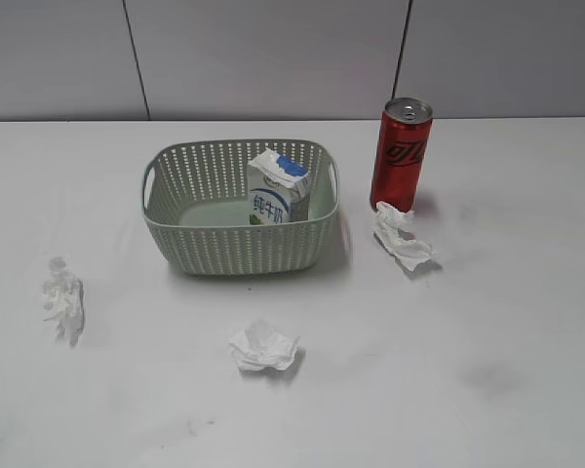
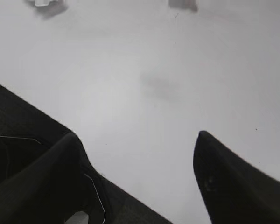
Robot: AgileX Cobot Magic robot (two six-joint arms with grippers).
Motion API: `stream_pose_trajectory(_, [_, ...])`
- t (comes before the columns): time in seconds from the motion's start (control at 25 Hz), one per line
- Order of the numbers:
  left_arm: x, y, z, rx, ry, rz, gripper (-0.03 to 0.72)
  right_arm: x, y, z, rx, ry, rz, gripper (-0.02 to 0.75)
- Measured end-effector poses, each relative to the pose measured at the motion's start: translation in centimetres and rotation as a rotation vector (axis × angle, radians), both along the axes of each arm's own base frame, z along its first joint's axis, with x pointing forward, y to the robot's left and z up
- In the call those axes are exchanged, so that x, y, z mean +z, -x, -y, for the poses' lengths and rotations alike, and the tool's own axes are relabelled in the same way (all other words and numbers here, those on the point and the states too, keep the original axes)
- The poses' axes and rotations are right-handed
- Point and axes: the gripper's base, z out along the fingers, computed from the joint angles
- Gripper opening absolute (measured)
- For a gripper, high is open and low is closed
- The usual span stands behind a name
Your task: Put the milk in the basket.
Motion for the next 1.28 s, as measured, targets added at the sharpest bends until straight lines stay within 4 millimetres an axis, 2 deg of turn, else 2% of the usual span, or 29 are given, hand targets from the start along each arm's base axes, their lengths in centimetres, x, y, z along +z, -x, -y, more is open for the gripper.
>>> stream_pose_trajectory(0.32, [0.0, 0.0, 0.0, 0.0, 0.0, 0.0, 0.426, 0.0, 0.1, 0.0, -0.001, -0.004, 0.004, 0.597])
stream_pose_trajectory(0.64, [0.0, 0.0, 0.0, 0.0, 0.0, 0.0, 0.426, -1.3, 0.5, 0.3, -0.003, 0.049, -0.076, 0.597])
stream_pose_trajectory(1.28, [0.0, 0.0, 0.0, 0.0, 0.0, 0.0, 0.426, -1.1, 0.8, 0.6, -0.004, 0.034, -0.057, 0.596])
